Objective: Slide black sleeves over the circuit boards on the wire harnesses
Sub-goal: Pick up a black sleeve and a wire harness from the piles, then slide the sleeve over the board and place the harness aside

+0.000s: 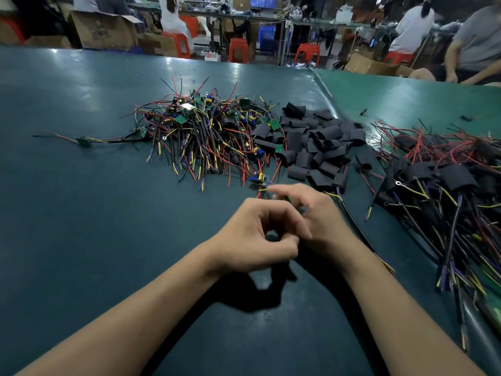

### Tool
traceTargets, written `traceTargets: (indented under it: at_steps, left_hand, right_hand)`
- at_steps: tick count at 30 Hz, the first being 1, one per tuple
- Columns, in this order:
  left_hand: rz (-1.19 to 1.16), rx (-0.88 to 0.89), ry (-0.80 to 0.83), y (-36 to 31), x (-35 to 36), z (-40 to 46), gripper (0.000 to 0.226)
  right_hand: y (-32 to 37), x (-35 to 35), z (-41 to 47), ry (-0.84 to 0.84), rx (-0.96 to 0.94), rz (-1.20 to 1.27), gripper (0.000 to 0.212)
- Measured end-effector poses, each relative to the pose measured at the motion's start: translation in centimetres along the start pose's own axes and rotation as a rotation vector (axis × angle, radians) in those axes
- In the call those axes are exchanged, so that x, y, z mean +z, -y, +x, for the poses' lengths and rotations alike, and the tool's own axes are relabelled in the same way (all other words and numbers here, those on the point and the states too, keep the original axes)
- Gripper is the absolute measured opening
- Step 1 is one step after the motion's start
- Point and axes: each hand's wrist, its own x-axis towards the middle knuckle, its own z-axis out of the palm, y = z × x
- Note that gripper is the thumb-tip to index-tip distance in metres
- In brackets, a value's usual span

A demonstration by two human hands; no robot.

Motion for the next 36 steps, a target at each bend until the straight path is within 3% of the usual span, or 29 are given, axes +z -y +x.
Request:
traceTargets:
  at_steps: [3, 7, 9, 11, 13, 17, 20, 23, 25, 27, 30, 31, 36]
  left_hand:
    - [-0.040, -0.003, -0.098, 0.1, -0.5, 0.3, 0.005]
    - [0.191, 0.011, -0.392, 0.8, -1.1, 1.0, 0.028]
    - [0.305, 0.046, -0.463, 1.2, -1.5, 1.1, 0.033]
    - [0.385, 0.066, -0.503, 1.4, -1.9, 1.2, 0.033]
    - [0.426, 0.077, -0.537, 1.6, -2.1, 1.1, 0.033]
    - [0.466, 0.084, -0.572, 1.7, -2.3, 1.0, 0.034]
    - [0.508, 0.074, -0.590, 1.7, -2.6, 1.2, 0.036]
    - [0.510, 0.065, -0.588, 1.9, -2.6, 1.3, 0.037]
    - [0.567, 0.035, -0.536, 1.9, -2.6, 1.2, 0.031]
    - [0.649, 0.036, -0.356, 1.7, -2.6, 1.1, 0.008]
    - [0.796, 0.046, 0.018, 1.8, -2.4, 1.2, 0.033]
    - [0.845, 0.036, 0.072, 1.9, -2.3, 1.2, 0.035]
    - [0.867, 0.021, 0.004, 1.8, -2.7, 1.1, 0.024]
  right_hand:
    - [-0.2, 0.0, 0.2, -0.166, 0.088, 0.232, 0.026]
    - [-0.6, -1.1, 0.9, -0.554, 0.247, 0.522, 0.024]
    - [-1.1, -2.0, 0.8, -0.675, 0.247, 0.431, 0.017]
    - [-1.8, -2.5, 0.6, -0.660, 0.211, 0.190, 0.006]
    - [-2.3, -2.3, 0.6, -0.555, 0.213, -0.014, 0.008]
    - [-2.7, -1.7, 0.9, -0.367, 0.288, -0.107, 0.011]
    - [-2.4, -1.6, 1.0, -0.434, 0.236, -0.079, 0.017]
    - [-1.8, -1.7, 1.1, -0.602, 0.170, 0.263, 0.021]
    - [-1.6, -1.7, 1.2, -0.617, 0.132, 0.317, 0.022]
    - [-1.3, -1.6, 1.1, -0.620, 0.098, 0.316, 0.023]
    - [-1.0, -1.8, 1.0, -0.674, 0.112, 0.443, 0.028]
    - [-0.9, -2.0, 1.0, -0.688, 0.138, 0.495, 0.031]
    - [-1.2, -3.2, 1.0, -0.679, 0.313, 0.845, 0.040]
